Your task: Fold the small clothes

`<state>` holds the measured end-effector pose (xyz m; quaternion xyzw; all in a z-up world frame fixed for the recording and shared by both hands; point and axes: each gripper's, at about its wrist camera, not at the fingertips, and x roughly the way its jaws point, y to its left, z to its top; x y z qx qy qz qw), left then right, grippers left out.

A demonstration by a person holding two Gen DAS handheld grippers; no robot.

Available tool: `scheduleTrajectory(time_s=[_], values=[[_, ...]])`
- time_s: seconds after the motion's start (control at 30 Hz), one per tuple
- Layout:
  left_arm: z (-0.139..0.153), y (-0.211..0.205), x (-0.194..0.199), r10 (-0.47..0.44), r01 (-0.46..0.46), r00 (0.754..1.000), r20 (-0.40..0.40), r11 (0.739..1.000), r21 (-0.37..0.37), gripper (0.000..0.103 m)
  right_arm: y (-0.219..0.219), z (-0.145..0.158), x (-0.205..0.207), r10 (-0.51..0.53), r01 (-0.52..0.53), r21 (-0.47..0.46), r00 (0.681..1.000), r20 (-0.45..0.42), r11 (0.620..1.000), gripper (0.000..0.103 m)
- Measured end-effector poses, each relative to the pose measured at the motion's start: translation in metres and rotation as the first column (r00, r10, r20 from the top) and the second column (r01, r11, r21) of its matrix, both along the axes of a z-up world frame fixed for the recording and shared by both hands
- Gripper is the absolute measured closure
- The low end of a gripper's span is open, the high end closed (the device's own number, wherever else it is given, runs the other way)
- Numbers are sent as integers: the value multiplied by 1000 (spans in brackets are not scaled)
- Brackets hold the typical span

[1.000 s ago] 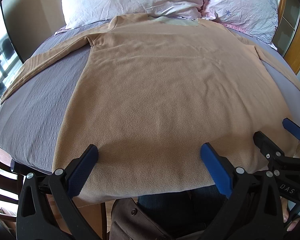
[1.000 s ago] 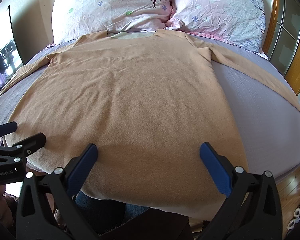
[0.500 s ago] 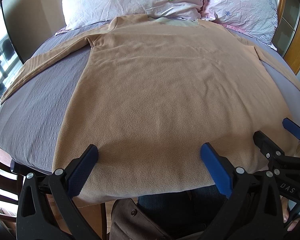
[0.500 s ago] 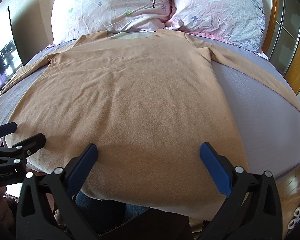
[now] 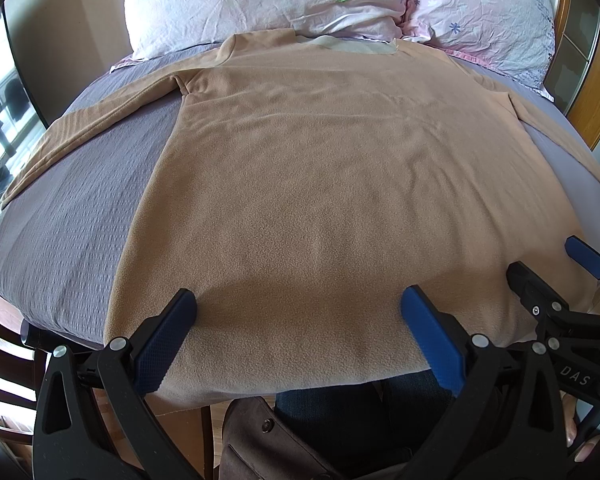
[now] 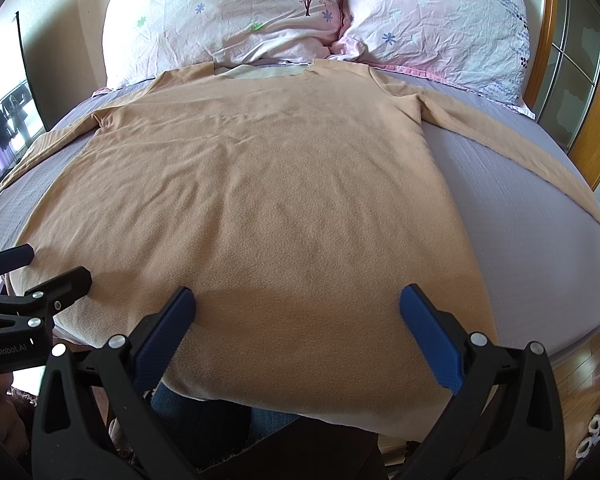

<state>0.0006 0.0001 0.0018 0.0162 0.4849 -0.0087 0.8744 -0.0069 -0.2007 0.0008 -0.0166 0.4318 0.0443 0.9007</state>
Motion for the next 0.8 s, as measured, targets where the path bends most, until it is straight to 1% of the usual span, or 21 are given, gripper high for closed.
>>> scheduleTrajectory(time_s=[0.8], values=[[2, -1, -1, -3, 3, 1000, 14, 1000, 0, 1, 1, 0, 0, 0, 0, 0, 1000, 2, 1000, 2]])
